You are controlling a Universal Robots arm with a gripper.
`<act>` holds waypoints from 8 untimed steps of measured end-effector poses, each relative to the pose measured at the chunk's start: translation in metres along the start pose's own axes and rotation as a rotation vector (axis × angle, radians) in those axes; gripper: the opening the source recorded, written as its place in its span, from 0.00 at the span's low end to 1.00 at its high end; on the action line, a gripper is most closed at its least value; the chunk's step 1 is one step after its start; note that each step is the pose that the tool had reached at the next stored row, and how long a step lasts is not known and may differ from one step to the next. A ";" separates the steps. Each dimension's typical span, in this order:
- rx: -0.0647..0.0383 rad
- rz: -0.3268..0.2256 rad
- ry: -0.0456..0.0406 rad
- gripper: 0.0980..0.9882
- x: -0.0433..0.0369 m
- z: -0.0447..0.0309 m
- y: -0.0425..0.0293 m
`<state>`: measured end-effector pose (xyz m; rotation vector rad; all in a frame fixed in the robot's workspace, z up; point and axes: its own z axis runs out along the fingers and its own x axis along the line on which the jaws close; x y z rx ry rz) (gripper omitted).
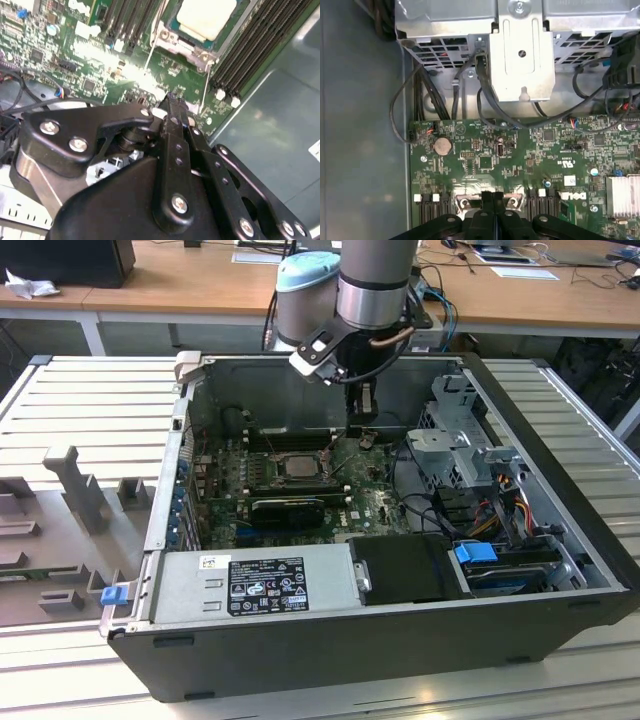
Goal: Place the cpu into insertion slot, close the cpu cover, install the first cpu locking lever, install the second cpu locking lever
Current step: 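Close the cpu cover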
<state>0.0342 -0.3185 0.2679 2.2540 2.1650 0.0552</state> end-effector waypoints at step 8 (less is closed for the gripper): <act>0.021 0.000 0.0026 0.01 0.0007 0.0049 0.0185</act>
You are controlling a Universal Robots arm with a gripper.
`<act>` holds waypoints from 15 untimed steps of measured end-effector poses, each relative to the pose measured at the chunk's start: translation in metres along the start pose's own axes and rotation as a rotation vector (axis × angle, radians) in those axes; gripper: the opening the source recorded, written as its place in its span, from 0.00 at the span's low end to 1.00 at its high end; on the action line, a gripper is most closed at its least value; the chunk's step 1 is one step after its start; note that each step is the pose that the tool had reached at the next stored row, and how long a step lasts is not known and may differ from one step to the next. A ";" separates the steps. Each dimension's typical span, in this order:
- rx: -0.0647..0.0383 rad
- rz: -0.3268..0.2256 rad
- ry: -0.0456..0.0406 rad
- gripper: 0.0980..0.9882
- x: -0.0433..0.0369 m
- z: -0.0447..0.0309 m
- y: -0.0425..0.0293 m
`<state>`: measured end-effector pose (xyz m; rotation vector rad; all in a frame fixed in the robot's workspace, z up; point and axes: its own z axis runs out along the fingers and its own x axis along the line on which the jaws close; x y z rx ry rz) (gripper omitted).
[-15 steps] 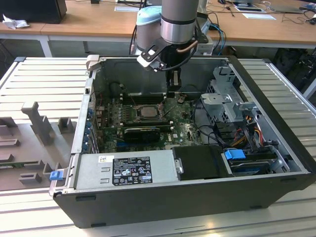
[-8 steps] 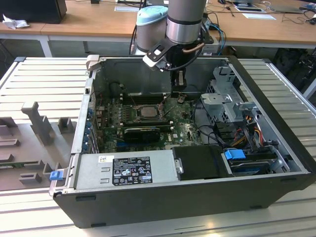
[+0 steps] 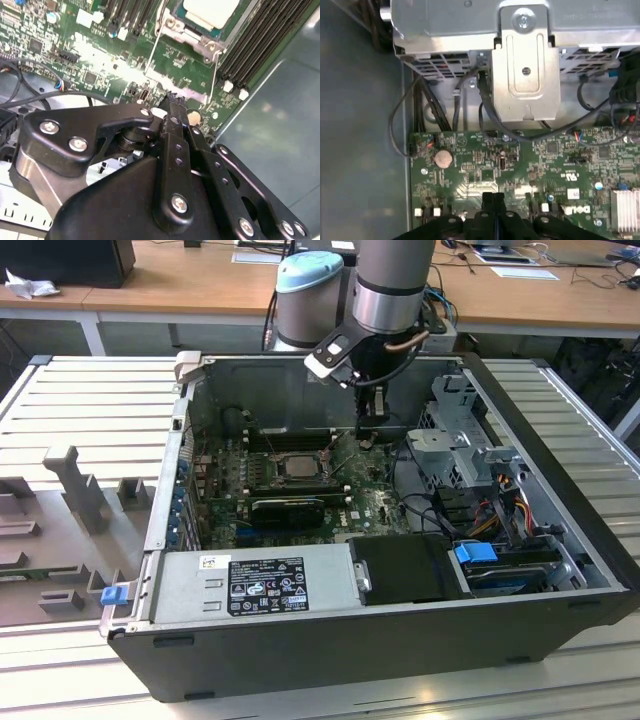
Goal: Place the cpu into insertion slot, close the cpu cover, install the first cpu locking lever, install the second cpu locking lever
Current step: 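Close the cpu cover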
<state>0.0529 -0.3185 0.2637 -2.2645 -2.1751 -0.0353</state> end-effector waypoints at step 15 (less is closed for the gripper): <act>0.000 -0.022 0.0028 0.01 -0.0003 0.0126 -0.0009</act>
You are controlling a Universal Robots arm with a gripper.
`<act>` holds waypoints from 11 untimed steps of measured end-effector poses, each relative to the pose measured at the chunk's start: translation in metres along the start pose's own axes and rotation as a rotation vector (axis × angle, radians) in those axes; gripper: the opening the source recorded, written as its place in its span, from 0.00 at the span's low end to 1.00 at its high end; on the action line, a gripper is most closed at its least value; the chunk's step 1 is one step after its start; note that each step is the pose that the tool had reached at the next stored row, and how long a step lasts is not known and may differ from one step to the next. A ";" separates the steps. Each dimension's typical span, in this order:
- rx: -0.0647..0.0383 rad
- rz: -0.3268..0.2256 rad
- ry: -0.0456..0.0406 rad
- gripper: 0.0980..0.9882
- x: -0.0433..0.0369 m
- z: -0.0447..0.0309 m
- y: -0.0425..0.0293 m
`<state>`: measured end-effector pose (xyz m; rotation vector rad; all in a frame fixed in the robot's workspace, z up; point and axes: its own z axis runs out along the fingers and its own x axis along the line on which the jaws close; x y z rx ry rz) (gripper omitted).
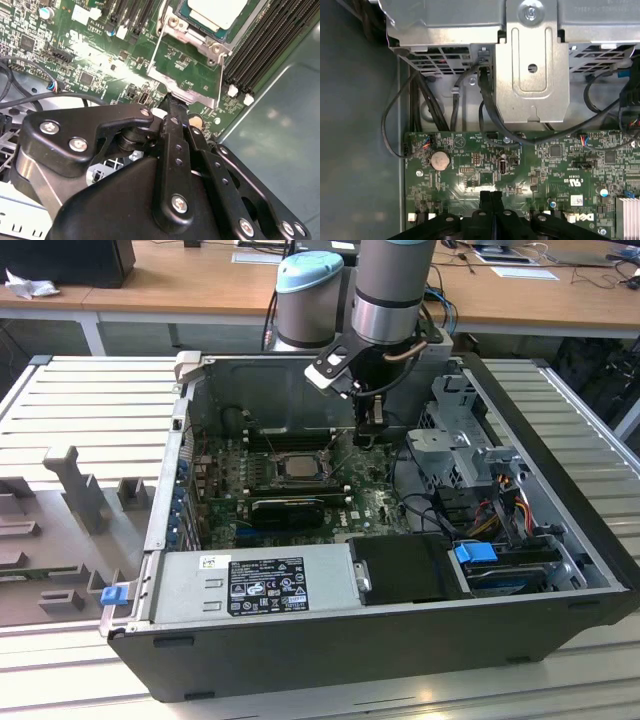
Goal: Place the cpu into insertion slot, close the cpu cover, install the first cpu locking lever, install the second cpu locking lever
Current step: 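Close the cpu cover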
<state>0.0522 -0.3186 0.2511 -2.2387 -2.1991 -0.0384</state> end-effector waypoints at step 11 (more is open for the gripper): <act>0.000 0.000 0.0001 0.01 0.0000 -0.0001 -0.0052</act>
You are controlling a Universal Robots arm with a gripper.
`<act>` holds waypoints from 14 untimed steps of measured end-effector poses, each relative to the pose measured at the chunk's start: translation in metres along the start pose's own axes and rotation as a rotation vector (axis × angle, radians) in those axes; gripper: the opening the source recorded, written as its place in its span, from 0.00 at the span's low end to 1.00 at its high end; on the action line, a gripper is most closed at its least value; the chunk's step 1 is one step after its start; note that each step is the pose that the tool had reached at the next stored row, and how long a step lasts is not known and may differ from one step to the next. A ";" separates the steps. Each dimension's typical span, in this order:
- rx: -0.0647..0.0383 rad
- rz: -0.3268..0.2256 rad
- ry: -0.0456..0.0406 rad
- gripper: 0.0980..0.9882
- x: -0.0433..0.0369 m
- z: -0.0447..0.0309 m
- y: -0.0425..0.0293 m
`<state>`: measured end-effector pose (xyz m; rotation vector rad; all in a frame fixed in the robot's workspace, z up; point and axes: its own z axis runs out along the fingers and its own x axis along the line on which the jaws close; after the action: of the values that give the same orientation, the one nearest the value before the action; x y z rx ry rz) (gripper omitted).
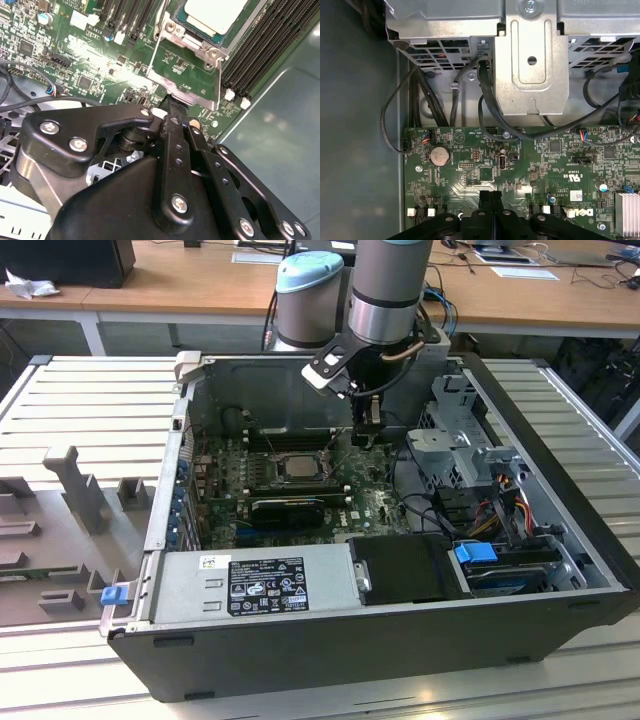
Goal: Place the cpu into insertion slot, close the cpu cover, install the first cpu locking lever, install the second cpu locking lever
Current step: 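Close the cpu cover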
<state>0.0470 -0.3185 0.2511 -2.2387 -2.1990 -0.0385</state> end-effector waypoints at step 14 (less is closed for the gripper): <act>0.000 0.000 0.0000 0.01 -0.0002 -0.0002 -0.0096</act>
<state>0.0374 -0.3185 0.2511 -2.2387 -2.1990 -0.0384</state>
